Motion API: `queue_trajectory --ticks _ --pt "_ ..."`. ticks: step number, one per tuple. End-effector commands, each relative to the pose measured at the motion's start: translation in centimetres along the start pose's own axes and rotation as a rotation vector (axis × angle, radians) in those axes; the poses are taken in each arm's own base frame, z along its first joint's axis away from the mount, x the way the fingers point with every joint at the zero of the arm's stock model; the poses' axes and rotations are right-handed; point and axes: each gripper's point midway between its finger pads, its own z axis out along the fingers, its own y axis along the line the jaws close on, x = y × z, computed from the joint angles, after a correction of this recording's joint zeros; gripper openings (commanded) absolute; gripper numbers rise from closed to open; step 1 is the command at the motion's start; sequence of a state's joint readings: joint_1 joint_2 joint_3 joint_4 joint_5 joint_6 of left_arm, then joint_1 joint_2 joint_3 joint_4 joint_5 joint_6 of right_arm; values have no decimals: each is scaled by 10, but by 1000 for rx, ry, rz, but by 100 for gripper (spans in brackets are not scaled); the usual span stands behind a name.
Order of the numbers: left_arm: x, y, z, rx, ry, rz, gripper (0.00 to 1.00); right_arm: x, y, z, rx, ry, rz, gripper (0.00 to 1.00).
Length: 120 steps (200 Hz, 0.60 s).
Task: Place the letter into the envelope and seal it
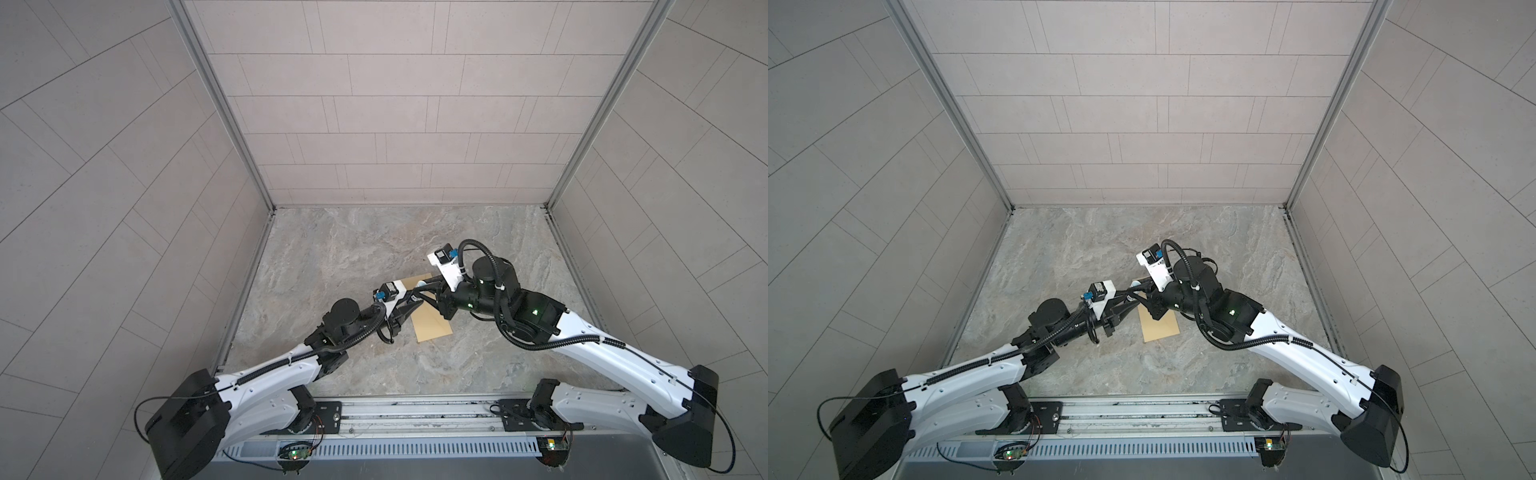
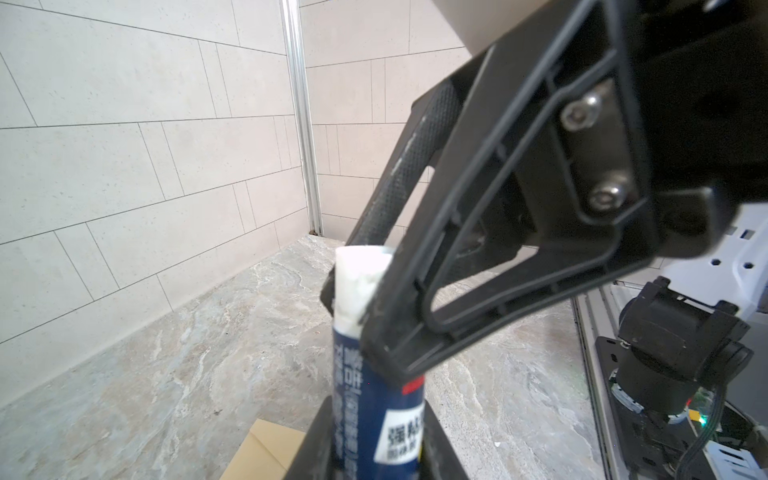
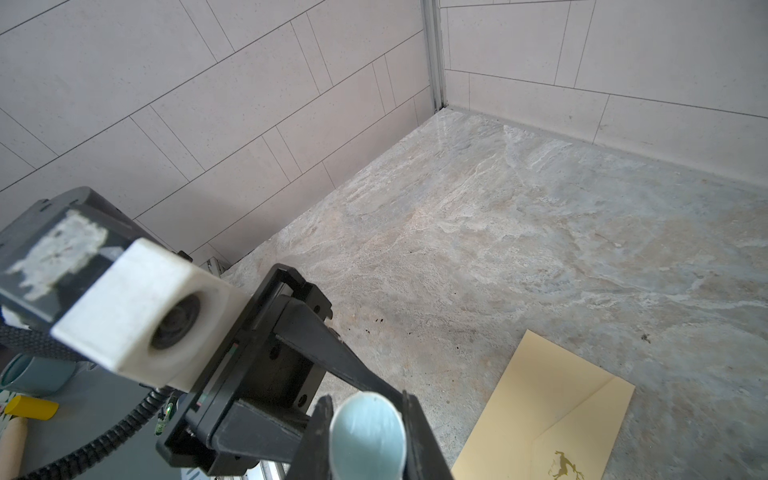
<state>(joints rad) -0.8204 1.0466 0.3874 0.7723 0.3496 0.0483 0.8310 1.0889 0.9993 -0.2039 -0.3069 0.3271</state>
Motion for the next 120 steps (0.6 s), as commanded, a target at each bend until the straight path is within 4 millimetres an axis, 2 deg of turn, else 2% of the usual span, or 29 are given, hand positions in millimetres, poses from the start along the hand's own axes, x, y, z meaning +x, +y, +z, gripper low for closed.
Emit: queue_trajectory --ticks 1,21,51,64,88,120 --pt "0 -8 -1 39 -12 14 10 -15 4 -2 -17 -58 7 2" --pt "0 -8 -1 37 -12 16 1 -17 6 -4 -22 -61 3 10" --pt "1 -8 -2 33 -11 24 0 -23 0 -16 24 -48 -31 43" --pt "1 -8 -3 31 -10 27 0 -26 -10 -26 70 -40 -36 51" --pt "3 -9 -4 35 -3 35 0 -25 -46 -44 192 3 5 60" --pt "3 -9 -4 41 -3 39 0 2 -108 -59 356 130 120 69"
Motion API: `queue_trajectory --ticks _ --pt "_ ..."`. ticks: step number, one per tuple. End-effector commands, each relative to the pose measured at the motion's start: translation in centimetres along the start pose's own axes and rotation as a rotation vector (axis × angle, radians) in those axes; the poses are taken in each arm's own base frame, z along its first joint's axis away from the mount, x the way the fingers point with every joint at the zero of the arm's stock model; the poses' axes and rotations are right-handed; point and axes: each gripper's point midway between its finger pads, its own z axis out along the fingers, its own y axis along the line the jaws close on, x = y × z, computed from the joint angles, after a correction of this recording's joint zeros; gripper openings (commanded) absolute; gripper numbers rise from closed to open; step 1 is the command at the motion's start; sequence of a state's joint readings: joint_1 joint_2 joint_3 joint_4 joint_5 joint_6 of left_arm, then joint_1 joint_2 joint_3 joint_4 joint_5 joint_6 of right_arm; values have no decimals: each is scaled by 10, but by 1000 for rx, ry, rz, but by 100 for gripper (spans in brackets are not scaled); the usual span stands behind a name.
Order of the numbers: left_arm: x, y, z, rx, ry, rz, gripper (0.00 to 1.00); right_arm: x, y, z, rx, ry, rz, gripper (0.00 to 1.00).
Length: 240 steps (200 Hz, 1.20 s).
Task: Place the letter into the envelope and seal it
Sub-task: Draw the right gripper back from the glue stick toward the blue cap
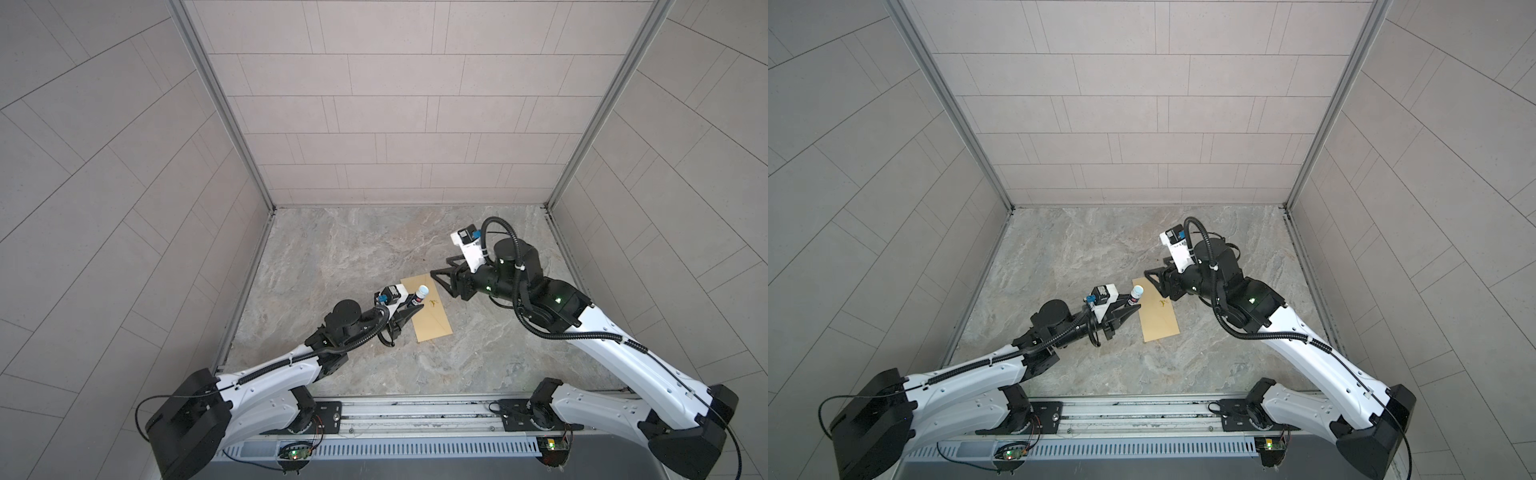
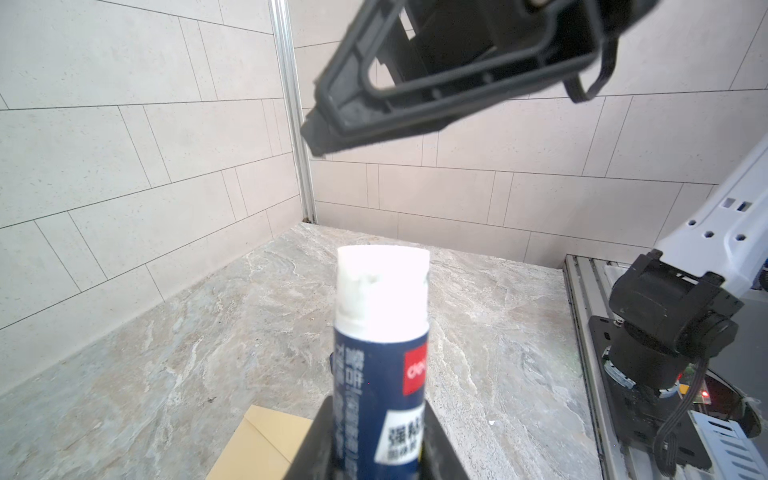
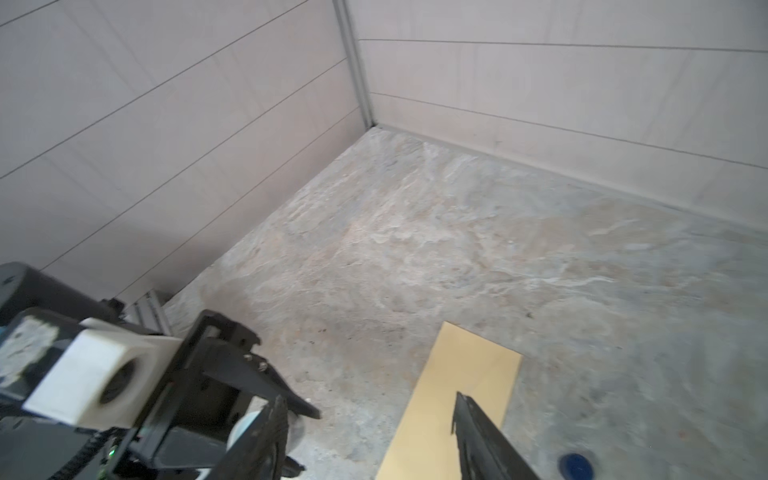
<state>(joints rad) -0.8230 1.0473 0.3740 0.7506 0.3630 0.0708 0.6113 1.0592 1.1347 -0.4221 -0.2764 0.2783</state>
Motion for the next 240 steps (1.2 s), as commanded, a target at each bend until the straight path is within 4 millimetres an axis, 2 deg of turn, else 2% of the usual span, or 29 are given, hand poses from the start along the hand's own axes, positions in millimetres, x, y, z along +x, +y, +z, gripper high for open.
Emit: queue_trajectory --ticks 1,29,59,104,177,240 --pt "-9 -5 -3 22 -37 28 0 33 -44 -4 130 154 58 69" --pt "-9 -6 -3 27 -36 29 0 64 -93 4 275 294 83 71" --pt "-8 -6 -2 26 -35 31 0 91 -123 24 373 413 50 72" --pt "-10 -5 -4 22 -37 39 0 129 -155 54 467 575 39 68" --pt "-9 -6 -5 21 -35 42 0 174 -183 92 507 801 52 58" --pt "-6 -5 -4 16 -26 42 0 188 -195 100 526 822 63 58"
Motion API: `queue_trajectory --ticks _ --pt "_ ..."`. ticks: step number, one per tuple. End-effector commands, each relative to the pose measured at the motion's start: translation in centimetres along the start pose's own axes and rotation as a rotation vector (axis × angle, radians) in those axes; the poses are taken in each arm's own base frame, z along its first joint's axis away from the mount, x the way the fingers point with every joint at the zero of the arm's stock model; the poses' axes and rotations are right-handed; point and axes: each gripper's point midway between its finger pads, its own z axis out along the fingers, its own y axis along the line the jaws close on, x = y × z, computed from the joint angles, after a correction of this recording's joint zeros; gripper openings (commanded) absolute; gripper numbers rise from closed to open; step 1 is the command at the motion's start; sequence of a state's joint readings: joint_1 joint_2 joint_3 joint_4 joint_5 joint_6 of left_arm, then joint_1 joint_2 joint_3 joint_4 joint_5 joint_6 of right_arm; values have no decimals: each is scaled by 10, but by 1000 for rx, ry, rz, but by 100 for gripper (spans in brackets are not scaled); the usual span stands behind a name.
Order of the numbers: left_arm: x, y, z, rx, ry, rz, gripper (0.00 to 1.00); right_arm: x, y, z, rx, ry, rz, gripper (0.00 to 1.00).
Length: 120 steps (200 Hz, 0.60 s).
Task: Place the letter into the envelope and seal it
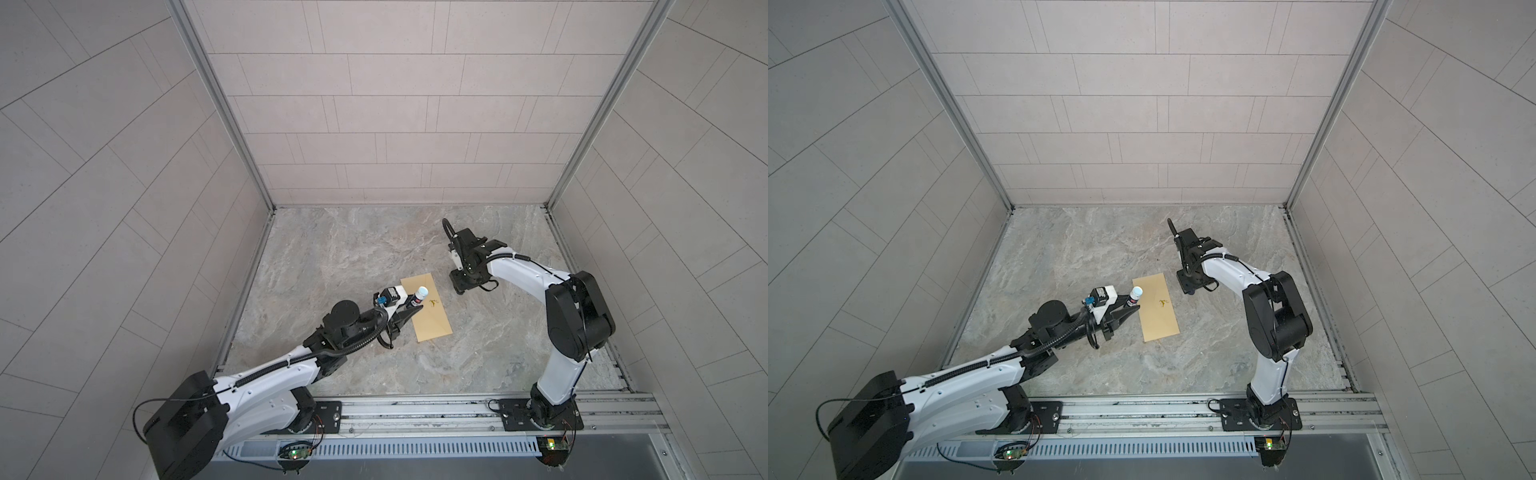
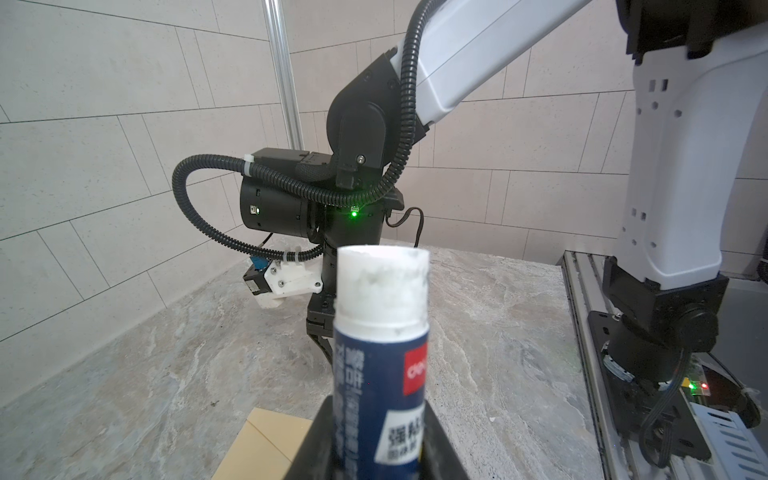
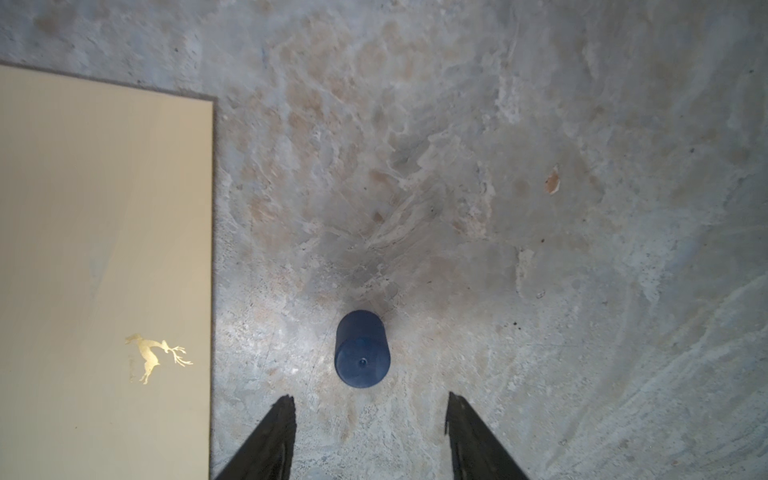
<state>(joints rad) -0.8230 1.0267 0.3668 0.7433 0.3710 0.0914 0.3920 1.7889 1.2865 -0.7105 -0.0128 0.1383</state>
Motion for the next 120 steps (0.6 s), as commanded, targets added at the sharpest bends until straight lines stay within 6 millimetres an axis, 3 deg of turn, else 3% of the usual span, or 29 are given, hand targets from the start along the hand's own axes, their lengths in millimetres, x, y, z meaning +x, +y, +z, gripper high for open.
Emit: queue_trajectory --ticks 1,120 --pt "-4 -3 -1 9 -20 20 0 2 -7 4 27 17 0 58" --pt "0 -2 1 9 -13 15 0 0 -1 30 -11 56 6 45"
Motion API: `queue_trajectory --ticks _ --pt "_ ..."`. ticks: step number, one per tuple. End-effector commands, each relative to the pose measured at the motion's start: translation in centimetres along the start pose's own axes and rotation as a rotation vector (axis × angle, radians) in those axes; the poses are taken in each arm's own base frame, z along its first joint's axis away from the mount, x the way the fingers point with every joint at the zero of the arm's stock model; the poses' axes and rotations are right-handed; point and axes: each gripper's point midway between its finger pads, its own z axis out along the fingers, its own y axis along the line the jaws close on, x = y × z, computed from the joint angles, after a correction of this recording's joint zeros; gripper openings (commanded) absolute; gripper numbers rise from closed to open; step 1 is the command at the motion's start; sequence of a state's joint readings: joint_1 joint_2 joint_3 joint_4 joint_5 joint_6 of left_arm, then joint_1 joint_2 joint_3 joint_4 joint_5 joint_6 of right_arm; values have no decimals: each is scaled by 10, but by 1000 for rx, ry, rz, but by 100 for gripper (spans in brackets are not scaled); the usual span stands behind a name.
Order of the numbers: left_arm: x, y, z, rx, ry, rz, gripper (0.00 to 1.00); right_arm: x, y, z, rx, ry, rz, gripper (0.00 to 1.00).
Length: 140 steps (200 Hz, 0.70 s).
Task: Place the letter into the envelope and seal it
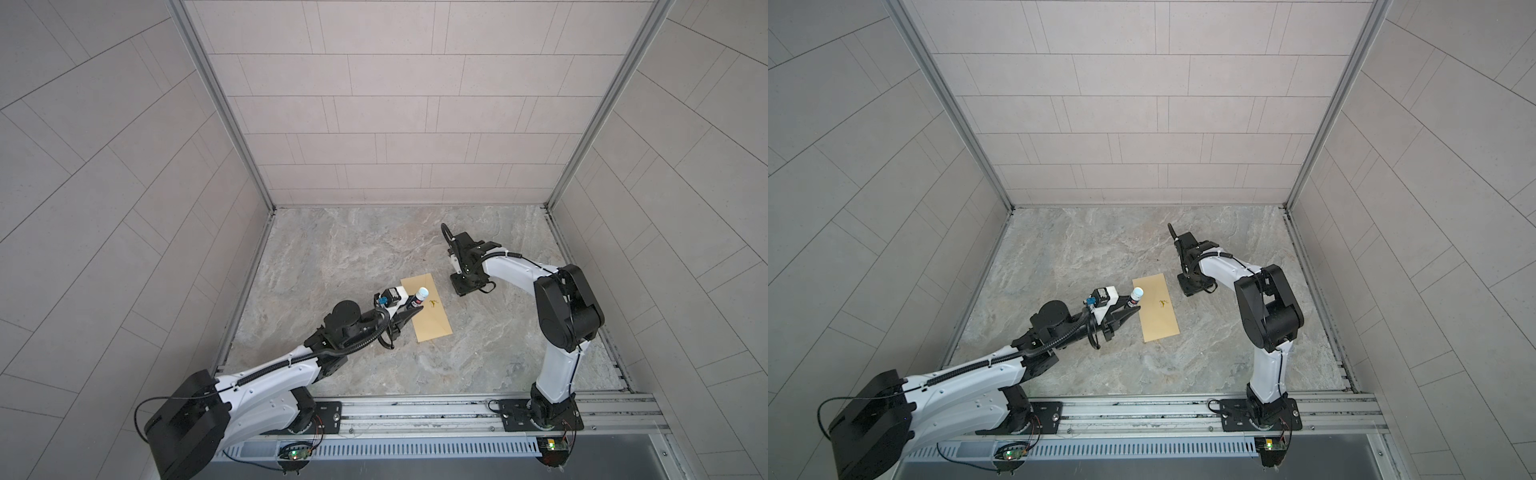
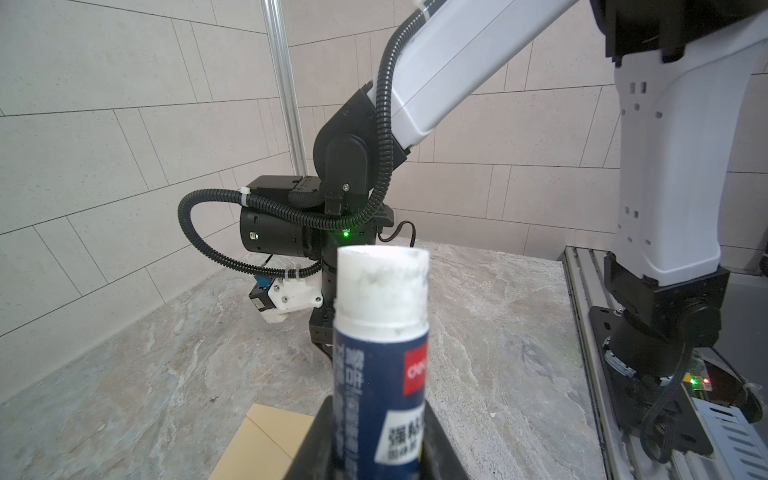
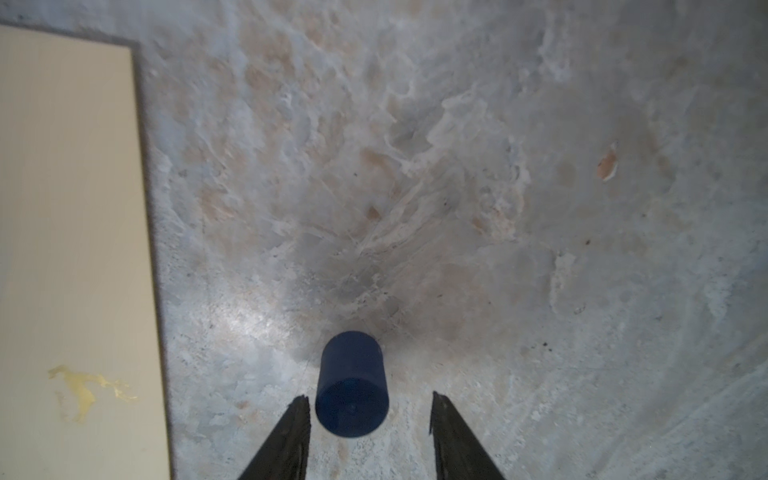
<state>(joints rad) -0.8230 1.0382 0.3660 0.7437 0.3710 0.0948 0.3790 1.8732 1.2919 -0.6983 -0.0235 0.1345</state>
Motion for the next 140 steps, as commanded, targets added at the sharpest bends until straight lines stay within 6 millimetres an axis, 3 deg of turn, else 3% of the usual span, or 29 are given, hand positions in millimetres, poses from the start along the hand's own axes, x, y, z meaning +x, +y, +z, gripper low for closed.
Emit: queue_trajectory --ticks 1,140 --pt "-4 -2 0 8 -24 15 0 -9 0 1 -8 -12 2 45" --pt "-3 -3 -1 8 -22 14 0 -10 0 11 -3 6 5 23"
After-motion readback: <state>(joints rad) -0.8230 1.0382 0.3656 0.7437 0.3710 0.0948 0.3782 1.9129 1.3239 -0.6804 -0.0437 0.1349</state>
